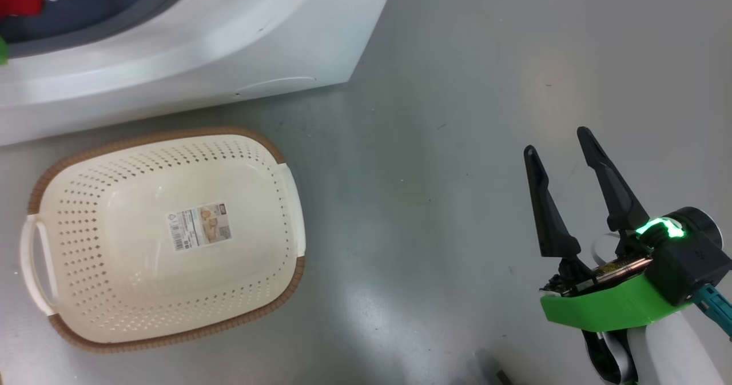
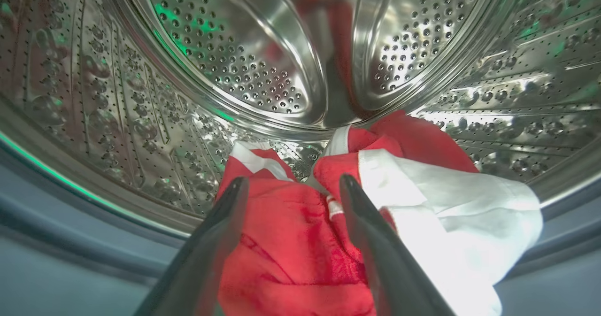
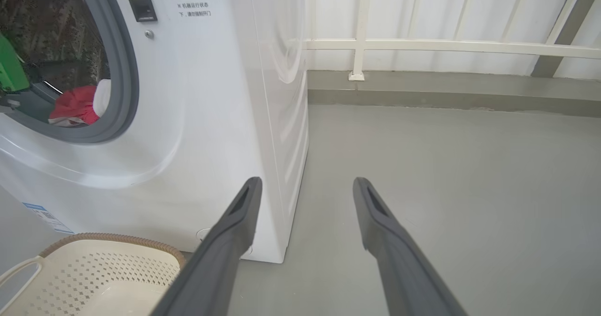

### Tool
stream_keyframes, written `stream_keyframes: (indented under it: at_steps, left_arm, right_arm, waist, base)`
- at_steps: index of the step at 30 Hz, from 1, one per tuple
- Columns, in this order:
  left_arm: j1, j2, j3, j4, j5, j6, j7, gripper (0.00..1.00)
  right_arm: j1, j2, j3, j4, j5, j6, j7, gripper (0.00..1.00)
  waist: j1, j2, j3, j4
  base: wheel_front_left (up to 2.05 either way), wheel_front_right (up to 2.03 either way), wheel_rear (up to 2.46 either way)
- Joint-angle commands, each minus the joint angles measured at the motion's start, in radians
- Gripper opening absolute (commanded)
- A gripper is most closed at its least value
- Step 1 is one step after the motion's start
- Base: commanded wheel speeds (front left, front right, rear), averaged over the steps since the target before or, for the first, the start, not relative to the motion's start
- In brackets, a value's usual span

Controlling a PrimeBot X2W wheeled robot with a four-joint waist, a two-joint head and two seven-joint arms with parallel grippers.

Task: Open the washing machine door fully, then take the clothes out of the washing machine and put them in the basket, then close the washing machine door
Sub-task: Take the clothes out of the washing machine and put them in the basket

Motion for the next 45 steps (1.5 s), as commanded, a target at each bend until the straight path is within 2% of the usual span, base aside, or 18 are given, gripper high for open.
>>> stream_keyframes:
  at_steps: [1,4,10,19,25,26,27,28,29,30,31,39,45]
  left_arm:
    - [-0.022,0.062,0.012,-0.002,0.011,-0.004,0.011,1.0]
    - [-0.065,0.073,-0.001,0.067,0.014,-0.008,0.072,1.0]
    - [-0.127,0.089,-0.045,0.168,0.049,0.021,0.185,1.0]
    - [-0.147,0.118,-0.114,0.256,0.115,0.079,0.246,1.0]
    - [-0.155,0.117,-0.153,0.295,0.137,0.085,0.291,1.0]
    - [-0.156,0.118,-0.157,0.298,0.139,0.084,0.294,0.96]
    - [-0.157,0.118,-0.16,0.301,0.139,0.082,0.297,0.74]
    - [-0.157,0.119,-0.162,0.305,0.138,0.08,0.301,0.43]
    - [-0.159,0.121,-0.166,0.306,0.14,0.078,0.302,0.28]
    - [-0.16,0.122,-0.169,0.308,0.14,0.077,0.301,0.04]
    - [-0.159,0.121,-0.168,0.31,0.136,0.071,0.303,0.0]
    - [-0.161,0.115,-0.156,0.317,0.097,0.047,0.284,0.0]
    - [-0.154,0.103,-0.14,0.293,0.066,0.037,0.214,0.0]
  right_arm:
    - [-0.002,-0.008,0.025,-0.019,-0.006,0.006,-0.006,1.0]
    - [-0.004,-0.008,0.033,-0.02,-0.005,0.006,-0.006,1.0]
    - [-0.005,-0.008,0.039,-0.022,-0.001,0.006,-0.006,1.0]
    - [0.0,-0.008,0.042,-0.011,0.01,0.006,-0.006,1.0]
    - [0.003,-0.008,0.047,-0.006,0.016,0.006,-0.006,1.0]
    - [0.003,-0.008,0.048,-0.005,0.017,0.006,-0.006,1.0]
    - [0.003,-0.008,0.049,-0.005,0.017,0.006,-0.006,1.0]
    - [0.003,-0.008,0.05,-0.005,0.018,0.006,-0.006,1.0]
    - [0.002,-0.008,0.05,-0.006,0.019,0.006,-0.006,1.0]
    - [0.001,-0.008,0.051,-0.006,0.019,0.006,-0.006,1.0]
    - [0.001,-0.008,0.051,-0.006,0.02,0.006,-0.006,1.0]
    - [0.005,-0.008,0.045,-0.01,0.02,0.006,-0.006,1.0]
    - [0.0,-0.008,0.037,-0.009,0.015,0.006,-0.006,1.0]
  waist:
    - [-0.0001,0.0,0.01,-0.011]
    - [-0.0001,0.0,0.02,-0.022]
    - [-0.0001,0.0,0.032,-0.031]
    - [-0.0001,0.0,0.029,-0.039]
    - [-0.0001,0.0,0.024,-0.04]
    - [-0.0001,0.0,0.023,-0.04]
    - [-0.0001,0.0,0.023,-0.041]
    - [-0.0001,0.0,0.023,-0.042]
    - [-0.0001,0.0,0.024,-0.042]
    - [-0.0001,0.0,0.025,-0.043]
    - [-0.0001,0.0,0.025,-0.043]
    - [-0.0001,0.0,0.031,-0.038]
    - [-0.0001,0.0,0.032,-0.02]
  base:
    - [0.0,0.0,0.0]
    - [0.0,0.0,0.0]
    - [0.0,0.0,0.0]
    - [0.0,0.0,0.0]
    - [0.0,0.0,0.0]
    - [0.0,0.0,0.0]
    - [0.0,0.0,0.0]
    - [0.0,0.0,0.0]
    - [0.0,0.0,0.0]
    - [0.0,0.0,0.0]
    - [0.0,0.0,0.0]
    - [0.0,0.0,0.0]
    - [0.0,0.0,0.0]
